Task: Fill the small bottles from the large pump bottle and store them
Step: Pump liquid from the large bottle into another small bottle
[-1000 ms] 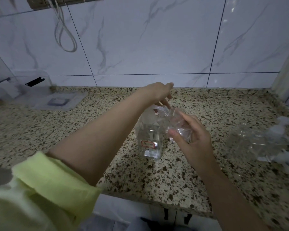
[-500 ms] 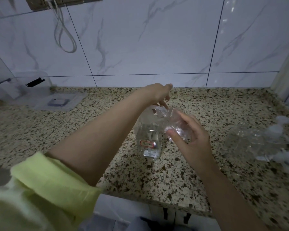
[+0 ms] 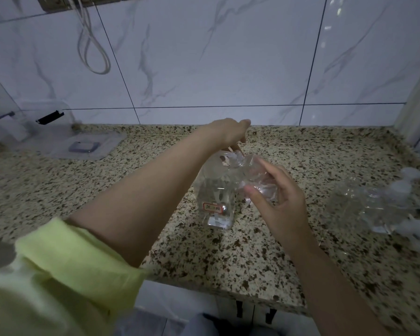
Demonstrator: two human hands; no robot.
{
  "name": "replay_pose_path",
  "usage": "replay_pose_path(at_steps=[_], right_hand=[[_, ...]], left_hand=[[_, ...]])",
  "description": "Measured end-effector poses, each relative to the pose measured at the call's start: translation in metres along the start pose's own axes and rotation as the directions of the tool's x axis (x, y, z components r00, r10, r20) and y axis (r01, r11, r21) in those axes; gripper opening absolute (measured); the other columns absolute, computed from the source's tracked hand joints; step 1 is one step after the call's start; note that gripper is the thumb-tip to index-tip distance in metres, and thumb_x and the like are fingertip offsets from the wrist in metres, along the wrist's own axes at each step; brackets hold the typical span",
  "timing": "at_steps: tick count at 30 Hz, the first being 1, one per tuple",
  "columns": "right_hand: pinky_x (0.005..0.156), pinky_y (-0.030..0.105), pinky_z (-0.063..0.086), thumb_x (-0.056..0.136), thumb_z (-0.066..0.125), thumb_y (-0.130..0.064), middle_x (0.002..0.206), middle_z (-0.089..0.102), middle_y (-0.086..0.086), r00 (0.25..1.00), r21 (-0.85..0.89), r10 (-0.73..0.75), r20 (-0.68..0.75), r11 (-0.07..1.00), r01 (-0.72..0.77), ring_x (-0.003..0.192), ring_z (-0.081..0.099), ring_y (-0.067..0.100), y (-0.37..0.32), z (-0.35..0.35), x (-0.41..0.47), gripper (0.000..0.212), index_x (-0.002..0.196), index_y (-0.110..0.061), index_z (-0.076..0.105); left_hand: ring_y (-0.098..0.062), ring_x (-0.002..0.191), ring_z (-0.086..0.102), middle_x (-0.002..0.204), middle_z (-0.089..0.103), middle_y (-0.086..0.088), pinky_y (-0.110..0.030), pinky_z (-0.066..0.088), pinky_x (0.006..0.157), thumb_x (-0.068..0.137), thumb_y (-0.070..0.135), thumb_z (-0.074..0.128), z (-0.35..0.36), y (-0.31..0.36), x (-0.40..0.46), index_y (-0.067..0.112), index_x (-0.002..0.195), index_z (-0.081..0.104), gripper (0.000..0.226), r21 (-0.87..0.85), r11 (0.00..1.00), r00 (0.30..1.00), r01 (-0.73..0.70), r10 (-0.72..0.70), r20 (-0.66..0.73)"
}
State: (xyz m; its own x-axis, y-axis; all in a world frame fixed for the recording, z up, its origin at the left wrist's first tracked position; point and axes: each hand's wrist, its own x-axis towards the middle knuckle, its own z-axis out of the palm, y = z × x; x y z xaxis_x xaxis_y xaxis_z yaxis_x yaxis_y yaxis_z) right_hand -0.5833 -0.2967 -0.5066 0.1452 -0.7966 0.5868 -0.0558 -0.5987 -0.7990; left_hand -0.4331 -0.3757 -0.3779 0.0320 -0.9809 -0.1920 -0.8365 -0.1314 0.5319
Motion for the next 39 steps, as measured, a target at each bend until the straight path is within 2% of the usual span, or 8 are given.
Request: replay_pose_path(at_steps=[4,9,16,19,23,26,37,39], right_hand=[[0.103,0.045,0.053,0.086,0.072,-0.043,0.123,0.064,-0.013,1.0,-0.033,0.0,0.019,0.999,0.001,0.116,0.061,0.013,0.001,0.0,0.0,0.058,0.141,-0.032,0.056],[0.103,0.047,0.053,0.088,0.072,-0.046,0.124,0.064,-0.01,1.0,-0.018,0.0,0.019,1.0,0.001,0.117,0.062,0.016,0.004,0.0,-0.001,0.057,0.141,-0.031,0.057],[0.101,0.048,0.052,0.088,0.074,-0.035,0.119,0.065,-0.007,1.0,-0.029,-0.013,0.006,0.999,0.013,0.113,0.062,0.017,0.007,0.0,-0.001,0.054,0.139,-0.03,0.057],[0.102,0.046,0.052,0.088,0.073,-0.037,0.123,0.064,-0.011,1.0,-0.02,0.005,0.014,1.0,-0.004,0.117,0.061,0.015,0.007,0.001,-0.001,0.054,0.14,-0.03,0.057],[0.101,0.048,0.053,0.087,0.07,-0.044,0.122,0.064,-0.011,1.0,-0.021,0.0,0.004,1.0,0.0,0.116,0.062,0.017,0.007,0.001,-0.001,0.054,0.138,-0.035,0.056],[0.101,0.048,0.054,0.088,0.069,-0.043,0.121,0.064,-0.014,1.0,-0.03,-0.009,0.007,1.0,0.009,0.115,0.062,0.016,0.007,0.002,-0.001,0.053,0.139,-0.037,0.055],[0.1,0.049,0.054,0.088,0.073,-0.036,0.123,0.067,-0.004,1.0,0.011,-0.014,-0.009,1.0,0.015,0.117,0.063,0.019,0.01,0.0,0.0,0.051,0.136,-0.027,0.058],[0.101,0.047,0.054,0.088,0.073,-0.036,0.124,0.067,-0.004,1.0,0.01,-0.025,-0.006,1.0,0.025,0.118,0.064,0.017,0.01,0.0,0.0,0.051,0.135,-0.023,0.059]], left_hand=[[-0.025,0.101,0.06,0.111,0.073,-0.008,-0.035,0.042,0.089,0.106,0.049,0.016,0.002,-0.001,0.0,0.013,0.123,0.066,0.064,-0.003,1.0,1.0,0.013,-0.013,0.013],[-0.024,0.099,0.064,0.091,0.074,-0.005,-0.027,0.043,0.063,0.107,0.048,0.018,0.002,-0.002,0.0,0.009,0.122,0.064,0.062,-0.123,0.992,0.999,0.024,-0.021,0.026],[-0.022,0.095,0.064,0.098,0.075,-0.006,-0.028,0.04,0.062,0.106,0.05,0.019,0.0,-0.002,0.001,0.012,0.122,0.064,0.06,-0.16,0.987,1.0,0.022,-0.018,0.024],[-0.02,0.094,0.061,0.107,0.073,-0.006,-0.032,0.038,0.072,0.105,0.052,0.018,0.002,-0.003,0.002,0.016,0.121,0.065,0.061,-0.095,0.995,0.999,0.042,-0.041,0.009],[-0.024,0.098,0.066,0.095,0.075,-0.005,-0.028,0.041,0.066,0.106,0.049,0.02,0.001,-0.003,0.002,0.012,0.12,0.06,0.056,-0.151,0.987,0.999,0.053,-0.052,0.015],[-0.026,0.103,0.064,0.101,0.075,-0.004,-0.033,0.043,0.082,0.105,0.05,0.02,0.003,0.0,0.002,0.012,0.127,0.06,0.059,-0.04,0.999,0.999,0.036,-0.036,-0.019],[-0.022,0.098,0.065,0.1,0.075,-0.004,-0.03,0.041,0.07,0.105,0.051,0.02,-0.003,0.001,-0.002,0.015,0.12,0.064,0.059,-0.079,0.997,1.0,0.023,-0.022,0.014],[-0.021,0.097,0.063,0.104,0.075,-0.004,-0.032,0.04,0.077,0.105,0.051,0.019,-0.001,0.001,-0.002,0.015,0.121,0.065,0.061,-0.033,0.999,1.0,0.021,-0.021,0.023]])
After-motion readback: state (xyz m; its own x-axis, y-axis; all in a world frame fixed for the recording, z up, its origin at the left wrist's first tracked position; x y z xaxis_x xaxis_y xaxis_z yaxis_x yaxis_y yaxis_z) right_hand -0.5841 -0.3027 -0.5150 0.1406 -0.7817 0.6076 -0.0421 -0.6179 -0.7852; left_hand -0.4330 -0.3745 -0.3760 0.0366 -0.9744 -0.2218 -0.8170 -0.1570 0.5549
